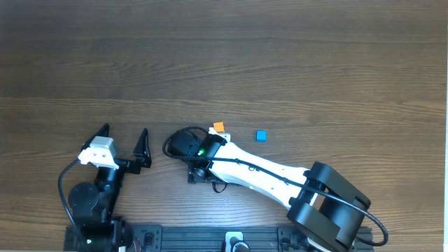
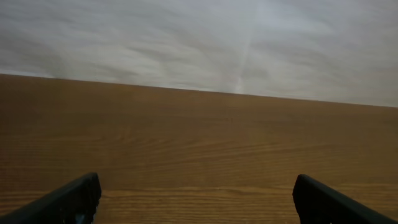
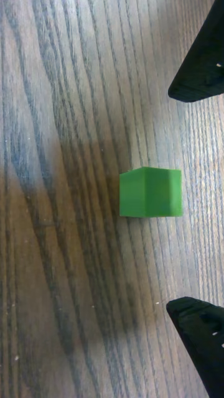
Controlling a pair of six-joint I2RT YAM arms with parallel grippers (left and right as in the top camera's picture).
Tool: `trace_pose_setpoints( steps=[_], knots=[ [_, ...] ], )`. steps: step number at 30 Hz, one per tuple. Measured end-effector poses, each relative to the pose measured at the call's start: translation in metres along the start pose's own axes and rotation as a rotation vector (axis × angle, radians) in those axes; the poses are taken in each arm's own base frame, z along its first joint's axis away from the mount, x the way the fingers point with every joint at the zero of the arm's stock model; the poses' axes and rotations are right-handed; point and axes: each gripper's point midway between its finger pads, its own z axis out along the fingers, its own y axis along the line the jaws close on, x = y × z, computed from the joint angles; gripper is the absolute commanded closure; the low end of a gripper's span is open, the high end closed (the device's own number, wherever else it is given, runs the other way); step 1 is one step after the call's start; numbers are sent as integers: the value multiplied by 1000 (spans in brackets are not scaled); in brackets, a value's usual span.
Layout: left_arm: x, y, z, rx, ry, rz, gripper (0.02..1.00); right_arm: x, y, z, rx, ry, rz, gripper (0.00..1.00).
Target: Stack Cubes
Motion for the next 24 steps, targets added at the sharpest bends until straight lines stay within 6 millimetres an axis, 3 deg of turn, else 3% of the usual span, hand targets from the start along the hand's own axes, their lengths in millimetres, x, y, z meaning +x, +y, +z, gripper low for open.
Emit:
trace_pose_setpoints(
  steps=[24],
  knots=[
    [0, 0, 0, 0, 0, 0, 18, 6, -8, 17, 17, 9, 59, 9]
  ],
)
